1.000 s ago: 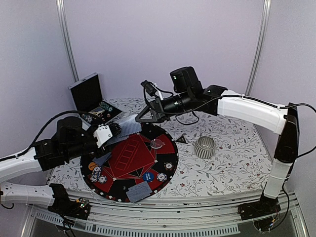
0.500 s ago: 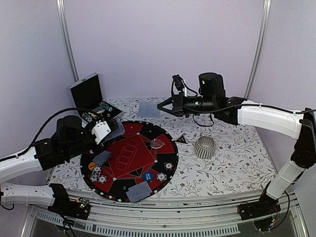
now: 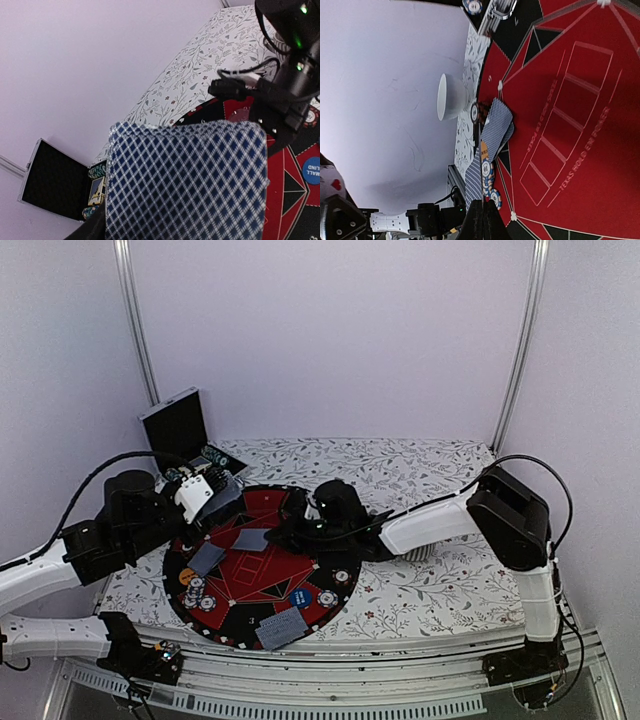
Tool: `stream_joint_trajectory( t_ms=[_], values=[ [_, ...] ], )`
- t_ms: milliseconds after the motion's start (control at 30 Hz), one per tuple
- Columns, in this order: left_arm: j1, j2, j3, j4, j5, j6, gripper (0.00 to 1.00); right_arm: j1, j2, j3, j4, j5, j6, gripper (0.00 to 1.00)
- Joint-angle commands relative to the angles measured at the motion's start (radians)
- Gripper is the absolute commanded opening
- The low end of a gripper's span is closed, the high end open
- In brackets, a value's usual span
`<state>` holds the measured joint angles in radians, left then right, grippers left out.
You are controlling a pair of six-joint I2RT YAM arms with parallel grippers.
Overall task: Distribute texas hold em gaming equipment
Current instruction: Flop the poker card in the community card area.
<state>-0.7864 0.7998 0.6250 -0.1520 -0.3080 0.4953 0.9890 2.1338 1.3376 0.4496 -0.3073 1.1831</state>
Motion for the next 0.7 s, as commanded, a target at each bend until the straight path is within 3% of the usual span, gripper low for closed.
stream_joint_trajectory(
  t_ms=[0, 167, 433, 533, 667],
  values=[
    [0.013, -0.016, 0.033, 0.035, -0.006, -0.016, 0.54, 0.048, 0.101, 0.078, 0.088, -0.033, 0.147, 0.02],
    [0.014, -0.012, 0.035, 0.033, 0.003, -0.02, 0.54, 0.081, 0.179, 0.095, 0.096, -0.099, 0.253, 0.02],
    [0.015, -0.007, 0.035, 0.026, 0.007, -0.021, 0.54, 0.102, 0.258, 0.141, 0.106, -0.106, 0.289, 0.02],
    [0.016, -0.005, 0.036, 0.025, 0.01, -0.021, 0.54, 0.103, 0.227, 0.176, 0.052, -0.089, 0.175, 0.02],
    [0.017, -0.007, 0.037, 0.023, 0.009, -0.02, 0.54, 0.127, 0.058, 0.183, -0.09, 0.01, -0.222, 0.02]
  ],
)
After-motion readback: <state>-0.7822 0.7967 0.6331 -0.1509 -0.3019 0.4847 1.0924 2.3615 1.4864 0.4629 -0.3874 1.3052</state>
